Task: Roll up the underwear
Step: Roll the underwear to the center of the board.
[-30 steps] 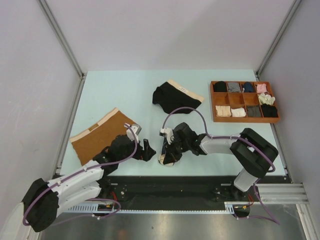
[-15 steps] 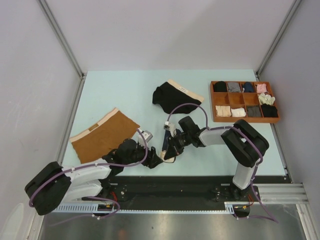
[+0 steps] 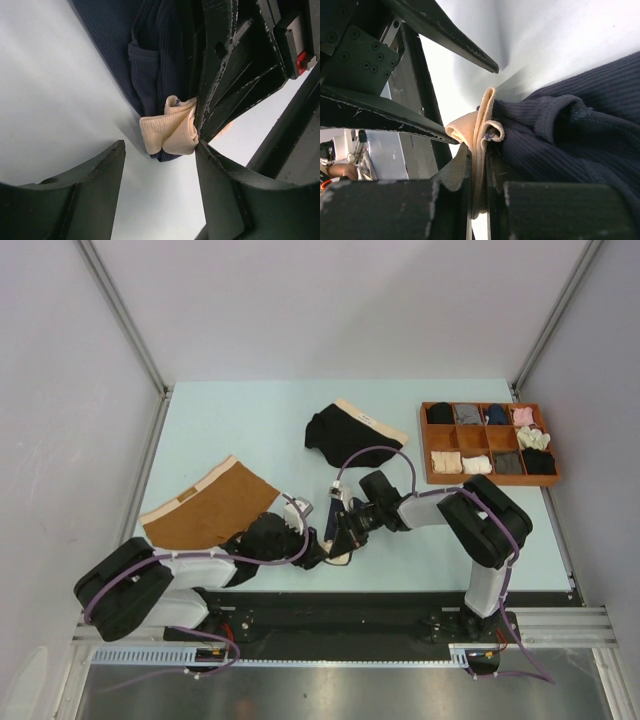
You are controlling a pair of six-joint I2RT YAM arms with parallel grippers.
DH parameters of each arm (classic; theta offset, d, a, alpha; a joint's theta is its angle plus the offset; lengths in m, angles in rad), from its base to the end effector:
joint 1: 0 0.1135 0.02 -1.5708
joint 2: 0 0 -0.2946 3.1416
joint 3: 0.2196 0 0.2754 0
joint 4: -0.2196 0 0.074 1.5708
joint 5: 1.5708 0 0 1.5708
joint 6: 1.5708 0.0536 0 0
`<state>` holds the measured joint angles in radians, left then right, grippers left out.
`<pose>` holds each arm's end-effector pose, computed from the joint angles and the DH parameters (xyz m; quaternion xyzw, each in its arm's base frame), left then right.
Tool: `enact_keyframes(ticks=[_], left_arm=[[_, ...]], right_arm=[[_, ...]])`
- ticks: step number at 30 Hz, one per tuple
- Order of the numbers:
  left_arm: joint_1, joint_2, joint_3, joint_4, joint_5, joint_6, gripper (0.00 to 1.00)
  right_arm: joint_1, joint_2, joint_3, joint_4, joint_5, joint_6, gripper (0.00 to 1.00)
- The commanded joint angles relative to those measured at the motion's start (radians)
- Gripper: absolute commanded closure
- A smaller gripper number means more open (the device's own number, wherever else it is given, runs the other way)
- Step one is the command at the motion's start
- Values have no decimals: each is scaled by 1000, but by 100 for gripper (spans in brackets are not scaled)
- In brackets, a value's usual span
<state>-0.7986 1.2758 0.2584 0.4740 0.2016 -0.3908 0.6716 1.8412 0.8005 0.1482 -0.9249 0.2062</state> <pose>0.1562 -0.1758 0.1328 0.2239 0.8385 -0.3465 0.3559 0.2497 0.2532 0.1131 -0.3390 0.7870 0.5074 0.0907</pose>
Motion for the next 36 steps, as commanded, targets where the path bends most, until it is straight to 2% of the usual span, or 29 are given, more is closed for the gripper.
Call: enact_keyframes(ticks=[1, 4, 7, 9, 10, 11, 13, 14, 15, 16, 17, 19, 23, 25, 29, 32, 34, 36], left_arm=[[-5, 33, 28, 110, -10, 12, 39], [-5, 56, 22, 146, -10, 3, 44], [-5, 69, 13, 182, -4, -5, 53], [-7, 77, 4, 218, -1, -14, 55], [-7, 80, 2, 232, 4, -16, 61], [-7, 86, -4, 242, 7, -23, 65], [-7, 109, -5, 275, 13, -32, 77], [-7, 115, -2, 281, 16, -36, 80], [-7, 122, -4, 297, 22, -39, 83], [-7, 134, -5, 308, 25, -43, 91], [-7, 140, -10, 319, 27, -58, 97], [-7, 151, -5, 318, 25, -69, 100], [-7, 155, 27, 255, -7, -80, 100], [-7, 157, 38, 217, -22, -88, 100], [-7, 186, 71, 177, -21, -108, 100], [-5, 210, 100, 132, -27, -131, 100], [-5, 238, 117, 115, -25, -151, 100], [-5, 260, 140, 84, -34, -174, 100]], right_arm=[[-13, 27, 22, 13, 24, -28, 100], [-17, 23, 22, 14, 17, -30, 100], [-18, 12, 25, 11, 12, -30, 94], [-18, 1, 29, 5, 14, -31, 84], [-18, -3, 32, 1, 14, -34, 80], [-18, -7, 35, -4, 15, -39, 71], [-18, -23, 42, -19, 20, -44, 64], [-18, -31, 42, -21, 21, -45, 51], [-18, -37, 43, -27, 26, -45, 43], [-18, -42, 43, -32, 29, -48, 37], [-20, -57, 45, -36, 35, -48, 25], [-21, -75, 40, -44, 46, -51, 18], [-26, -144, 40, -91, 119, -79, 11], [-26, -174, 36, -124, 162, -99, 11], [-21, -278, -1, -130, 335, -110, 8], [6, -388, -49, -108, 498, -113, 10], [28, -434, -55, -122, 546, -125, 12], [64, -448, -58, -139, 592, -126, 19]])
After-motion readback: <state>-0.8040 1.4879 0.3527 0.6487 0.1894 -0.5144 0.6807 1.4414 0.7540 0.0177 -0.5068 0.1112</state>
